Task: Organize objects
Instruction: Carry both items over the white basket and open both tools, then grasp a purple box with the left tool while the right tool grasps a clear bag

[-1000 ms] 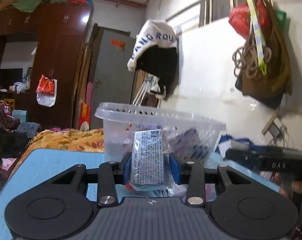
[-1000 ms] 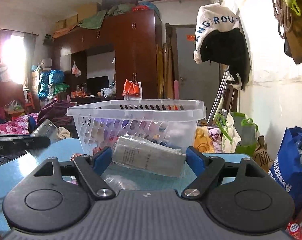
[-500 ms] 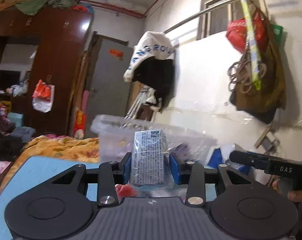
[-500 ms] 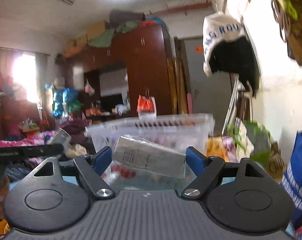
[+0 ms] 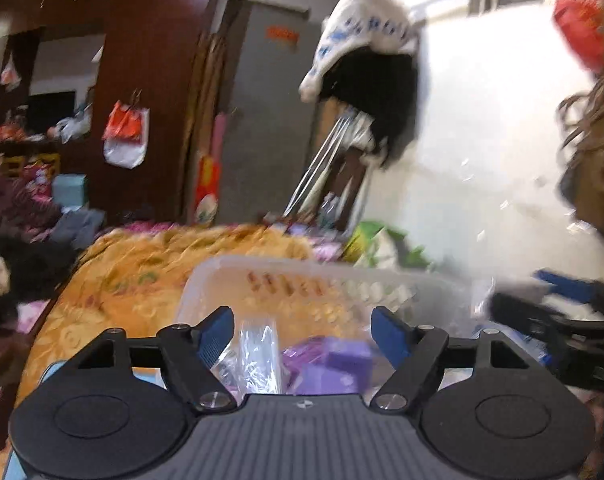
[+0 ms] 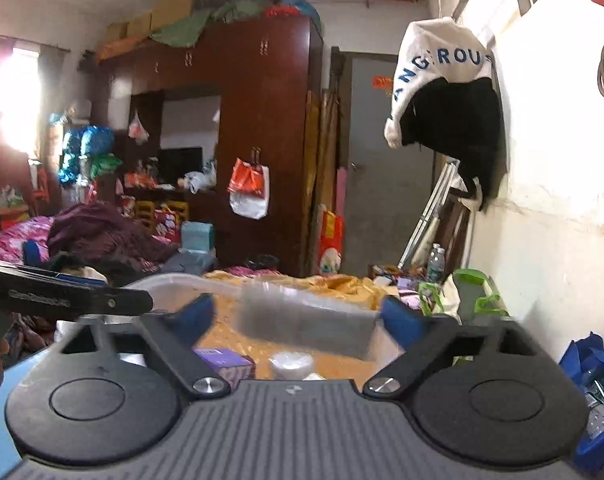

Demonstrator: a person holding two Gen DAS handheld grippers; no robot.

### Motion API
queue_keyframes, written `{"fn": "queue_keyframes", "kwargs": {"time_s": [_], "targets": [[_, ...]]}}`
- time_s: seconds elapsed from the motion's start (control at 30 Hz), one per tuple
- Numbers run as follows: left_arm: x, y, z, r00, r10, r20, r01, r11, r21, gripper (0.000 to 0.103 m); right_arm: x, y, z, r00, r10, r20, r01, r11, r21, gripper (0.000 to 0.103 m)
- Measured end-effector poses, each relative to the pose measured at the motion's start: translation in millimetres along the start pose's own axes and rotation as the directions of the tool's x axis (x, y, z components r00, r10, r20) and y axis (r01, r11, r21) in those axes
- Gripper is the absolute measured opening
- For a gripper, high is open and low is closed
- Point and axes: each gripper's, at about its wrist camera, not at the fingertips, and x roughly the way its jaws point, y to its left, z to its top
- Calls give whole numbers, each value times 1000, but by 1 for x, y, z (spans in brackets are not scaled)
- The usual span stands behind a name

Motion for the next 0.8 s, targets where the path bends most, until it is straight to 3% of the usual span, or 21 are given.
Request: {"fn": "queue_keyframes", "kwargs": {"time_s": [0.07, 0.17, 0.23, 0.33, 0.5, 0.63, 0.67, 0.73, 0.8], "targets": [[-5, 2, -4, 1000, -5, -5, 5, 1000, -8, 79, -13, -2, -6, 1000, 20, 3, -20, 999, 35, 103], [-45, 0, -20, 996, -61, 61, 61, 998, 0, 80, -39, -7, -14, 997, 75, 7, -75, 991, 110, 103], [-73, -8, -44, 992, -109, 64, 106, 993, 45, 89, -55, -9, -26, 997, 72, -16, -68, 986, 150, 103], [-103, -19, -91, 987, -152, 43, 146, 983, 111, 89, -71, -10, -53, 993, 105, -57, -94, 980, 175, 103], [-99, -30, -137, 979, -184, -84, 194, 972, 134, 89, -62, -11, -77, 977, 139, -160, -112, 979, 169, 103], [-77, -39, -157, 975, -145, -171, 174, 971, 166, 87, -52, -7, -82, 966, 164, -199, -128, 975, 181, 103], [-72, -40, -159, 971, -137, -195, 170, 972, 160, 83, -52, -5, -83, 964, 165, -209, -129, 976, 175, 103], [-70, -46, -166, 965, -126, -228, 171, 967, 187, 47, -49, 1, -88, 959, 177, -221, -144, 977, 158, 103], [-71, -56, -168, 972, -92, -214, 145, 959, 244, 40, -48, 6, -93, 952, 200, -233, -169, 974, 149, 99]]}}
